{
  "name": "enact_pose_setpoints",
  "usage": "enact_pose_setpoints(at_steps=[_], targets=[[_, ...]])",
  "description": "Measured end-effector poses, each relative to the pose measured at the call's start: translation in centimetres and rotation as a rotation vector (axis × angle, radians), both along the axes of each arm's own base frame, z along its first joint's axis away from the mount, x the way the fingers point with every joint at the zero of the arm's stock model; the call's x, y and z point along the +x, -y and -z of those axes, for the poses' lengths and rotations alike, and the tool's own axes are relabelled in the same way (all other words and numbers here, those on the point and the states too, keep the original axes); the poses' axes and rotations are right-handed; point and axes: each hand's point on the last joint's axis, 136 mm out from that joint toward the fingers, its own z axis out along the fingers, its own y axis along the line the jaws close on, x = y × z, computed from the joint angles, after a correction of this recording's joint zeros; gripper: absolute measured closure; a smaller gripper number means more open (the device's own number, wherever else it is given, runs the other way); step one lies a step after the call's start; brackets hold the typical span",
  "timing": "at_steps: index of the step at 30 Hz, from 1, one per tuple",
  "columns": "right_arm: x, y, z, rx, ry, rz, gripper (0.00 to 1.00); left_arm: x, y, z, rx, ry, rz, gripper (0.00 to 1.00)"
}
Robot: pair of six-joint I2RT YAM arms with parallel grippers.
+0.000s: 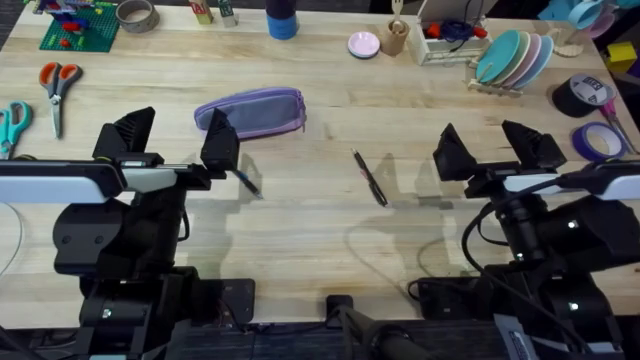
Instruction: Unzip the bag, pick up the pens from the table one at a time and place them inside, then zip the bag closed.
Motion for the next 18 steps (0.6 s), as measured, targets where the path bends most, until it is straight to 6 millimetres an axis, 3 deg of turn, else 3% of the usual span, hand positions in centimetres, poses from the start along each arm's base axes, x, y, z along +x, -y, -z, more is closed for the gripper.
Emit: enact_pose_setpoints(at_steps=[18], targets=[[0.02,0.21,-0.07,-0.001,0.003,0.012,0.005,0.0,-0.01,-0.03,0.0,0.001,0.0,0.008]])
